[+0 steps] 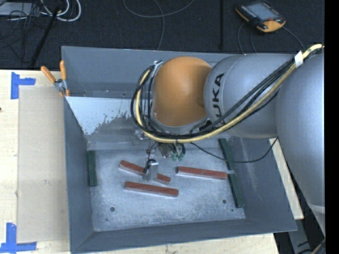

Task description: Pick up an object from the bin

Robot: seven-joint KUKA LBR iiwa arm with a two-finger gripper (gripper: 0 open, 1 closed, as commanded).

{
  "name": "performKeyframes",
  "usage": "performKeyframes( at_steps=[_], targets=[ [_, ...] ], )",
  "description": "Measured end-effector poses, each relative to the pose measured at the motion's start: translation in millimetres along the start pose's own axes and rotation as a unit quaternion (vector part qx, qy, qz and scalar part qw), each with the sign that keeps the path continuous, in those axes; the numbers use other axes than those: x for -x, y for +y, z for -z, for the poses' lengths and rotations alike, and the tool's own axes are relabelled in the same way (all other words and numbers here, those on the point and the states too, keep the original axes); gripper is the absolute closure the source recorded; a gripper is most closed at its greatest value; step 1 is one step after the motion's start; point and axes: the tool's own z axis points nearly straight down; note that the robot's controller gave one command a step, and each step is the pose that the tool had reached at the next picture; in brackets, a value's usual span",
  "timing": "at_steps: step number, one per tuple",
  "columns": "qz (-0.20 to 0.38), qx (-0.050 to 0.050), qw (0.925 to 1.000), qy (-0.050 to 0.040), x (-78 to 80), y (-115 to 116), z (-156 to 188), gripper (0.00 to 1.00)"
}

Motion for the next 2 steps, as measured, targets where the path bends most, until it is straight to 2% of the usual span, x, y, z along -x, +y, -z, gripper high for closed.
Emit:
performKeyframes(
  at_steps=[1, 2],
  targets=[
    [-0.016, -0.003, 0.9999, 0.0032, -6.4, -18.3, -23.1, 0.00],
    [-0.022, -0.001, 0.9997, 0.0008, -48.7, -61.1, -79.6, 1.00]
  ],
)
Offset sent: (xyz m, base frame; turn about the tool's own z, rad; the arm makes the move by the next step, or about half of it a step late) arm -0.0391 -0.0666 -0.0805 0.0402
